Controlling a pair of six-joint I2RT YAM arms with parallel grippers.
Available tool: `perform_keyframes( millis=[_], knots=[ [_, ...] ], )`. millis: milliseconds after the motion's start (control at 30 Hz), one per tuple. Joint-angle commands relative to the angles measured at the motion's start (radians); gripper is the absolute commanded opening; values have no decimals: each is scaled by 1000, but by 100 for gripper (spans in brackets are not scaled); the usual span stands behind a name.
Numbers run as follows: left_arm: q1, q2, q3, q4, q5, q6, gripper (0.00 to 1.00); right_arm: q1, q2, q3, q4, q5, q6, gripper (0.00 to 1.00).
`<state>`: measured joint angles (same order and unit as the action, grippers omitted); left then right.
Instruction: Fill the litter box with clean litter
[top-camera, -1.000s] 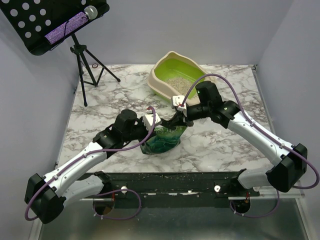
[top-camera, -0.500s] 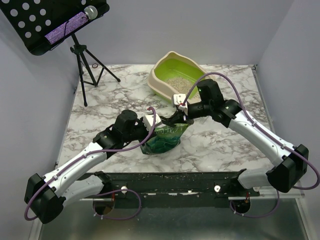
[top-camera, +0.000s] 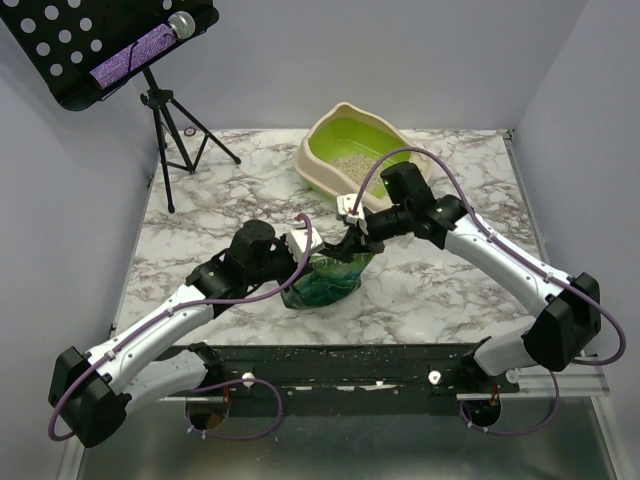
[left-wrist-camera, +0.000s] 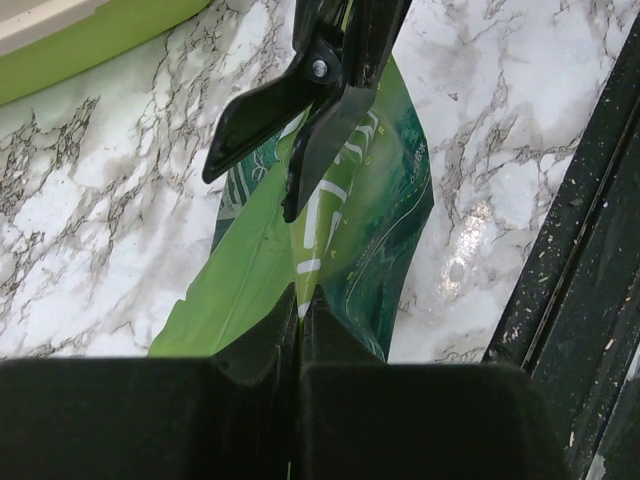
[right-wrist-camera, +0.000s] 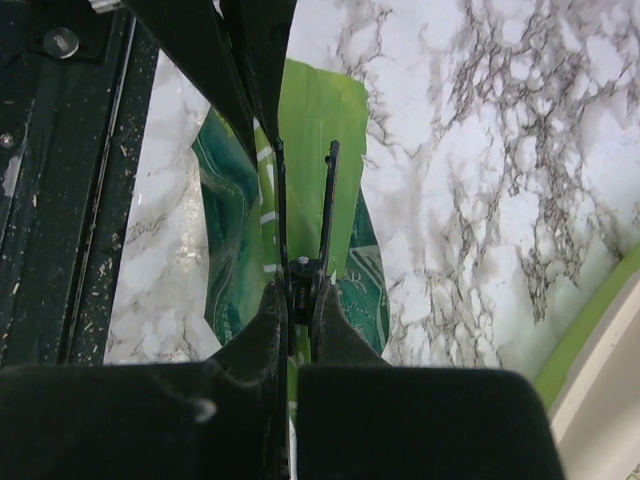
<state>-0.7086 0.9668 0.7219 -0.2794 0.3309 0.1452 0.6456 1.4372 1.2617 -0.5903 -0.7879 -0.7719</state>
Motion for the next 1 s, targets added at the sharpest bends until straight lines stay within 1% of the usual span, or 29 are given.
perform_keyframes(
  millis=[0,167,333,467,700,967],
  knots=[
    [-8,-30,-12,20,-23,-10,8,-9,28,41,-101,59,-44,0],
    [-12,-30,-10,20,-39,-12,8,-15,49,79,-245,136,-76,0],
    [-22,-45,-12,20,-44,-12,9,-15,32,96,-301,223,-82,0],
    [-31,-56,-13,19,-59,-10,10,-15,52,125,-344,283,-93,0],
    [-40,-85,-24,23,-87,-4,10,-15,83,84,-336,305,-107,0],
    [-42,-88,-22,23,-110,-4,11,-3,52,22,-327,293,-112,1]
  ],
)
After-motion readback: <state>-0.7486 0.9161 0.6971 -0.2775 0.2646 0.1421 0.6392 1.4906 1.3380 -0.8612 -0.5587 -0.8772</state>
